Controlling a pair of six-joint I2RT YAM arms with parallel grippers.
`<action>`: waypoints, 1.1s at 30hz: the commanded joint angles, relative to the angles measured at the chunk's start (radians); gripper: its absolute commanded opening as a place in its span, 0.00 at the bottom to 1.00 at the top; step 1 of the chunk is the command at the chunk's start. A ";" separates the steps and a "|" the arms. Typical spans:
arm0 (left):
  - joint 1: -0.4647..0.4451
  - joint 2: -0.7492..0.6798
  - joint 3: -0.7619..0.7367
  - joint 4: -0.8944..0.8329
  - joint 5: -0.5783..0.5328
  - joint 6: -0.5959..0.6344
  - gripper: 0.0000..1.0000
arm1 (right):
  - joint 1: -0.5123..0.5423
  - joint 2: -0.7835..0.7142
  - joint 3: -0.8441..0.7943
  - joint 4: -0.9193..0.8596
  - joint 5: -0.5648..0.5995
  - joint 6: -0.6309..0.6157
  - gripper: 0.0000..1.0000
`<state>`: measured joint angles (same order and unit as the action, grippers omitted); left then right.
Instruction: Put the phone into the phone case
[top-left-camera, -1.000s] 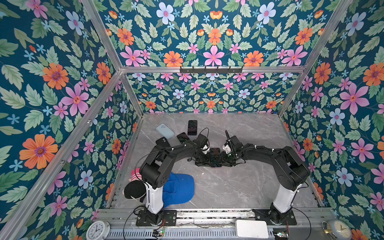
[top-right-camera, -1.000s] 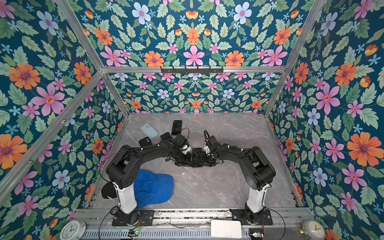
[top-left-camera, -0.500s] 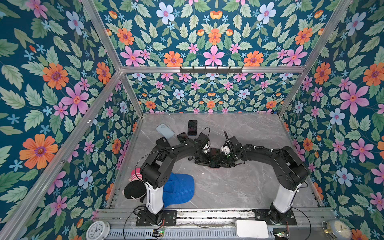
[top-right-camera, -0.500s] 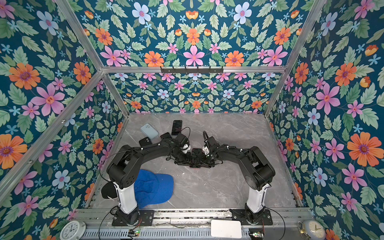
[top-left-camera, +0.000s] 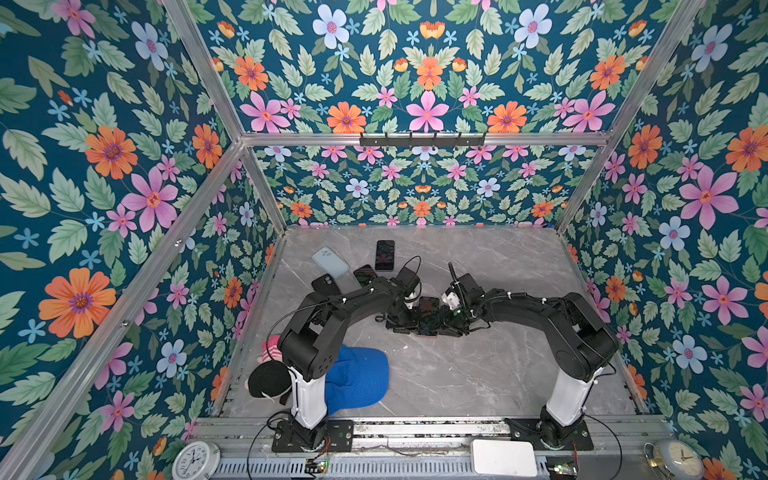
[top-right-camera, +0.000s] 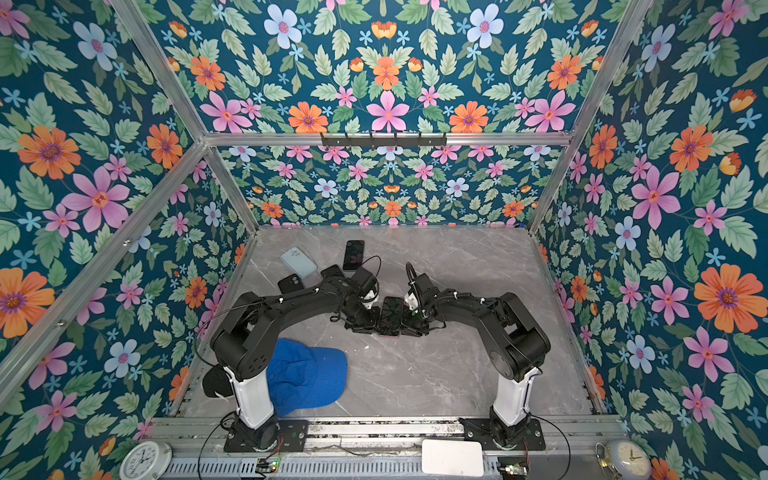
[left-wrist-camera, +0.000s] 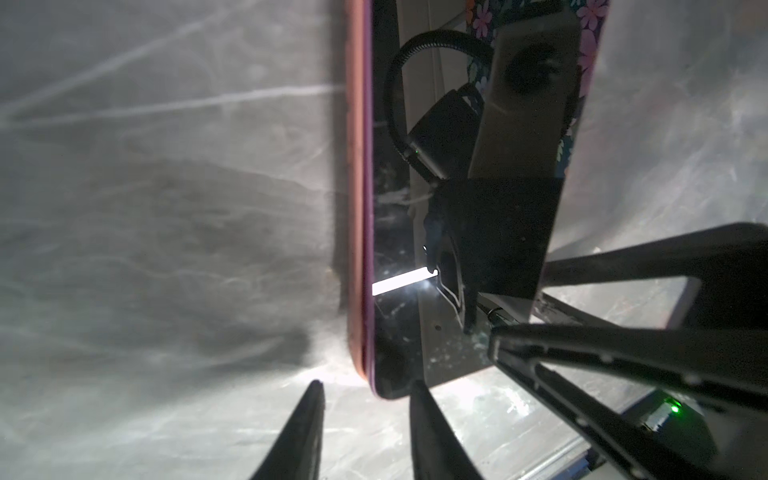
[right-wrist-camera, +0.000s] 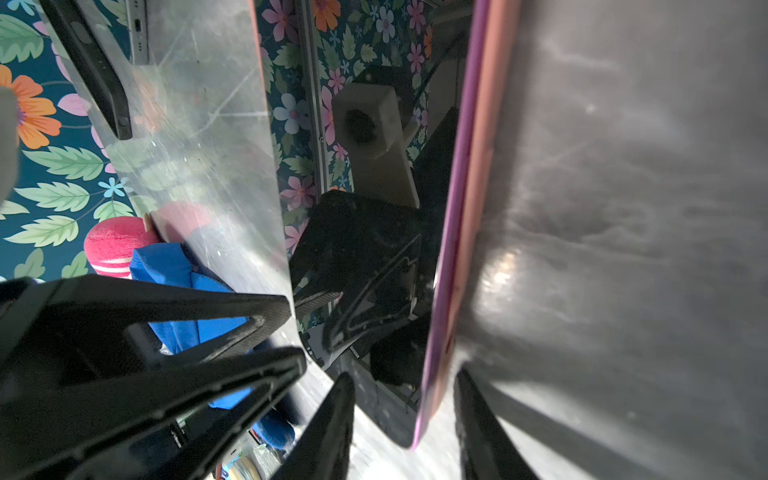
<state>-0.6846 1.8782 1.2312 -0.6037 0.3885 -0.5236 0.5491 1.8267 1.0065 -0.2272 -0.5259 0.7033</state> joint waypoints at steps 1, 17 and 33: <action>0.000 0.008 0.004 -0.011 -0.009 0.005 0.29 | 0.003 0.009 -0.007 -0.069 0.035 0.003 0.41; -0.035 -0.004 0.063 -0.084 -0.083 0.028 0.24 | 0.003 0.004 -0.022 -0.055 0.029 0.012 0.41; -0.074 0.047 0.102 -0.110 -0.109 0.040 0.28 | 0.002 -0.010 -0.023 -0.067 0.038 0.005 0.42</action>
<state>-0.7547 1.9202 1.3266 -0.6964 0.2897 -0.4919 0.5499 1.8206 0.9913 -0.2062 -0.5392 0.7033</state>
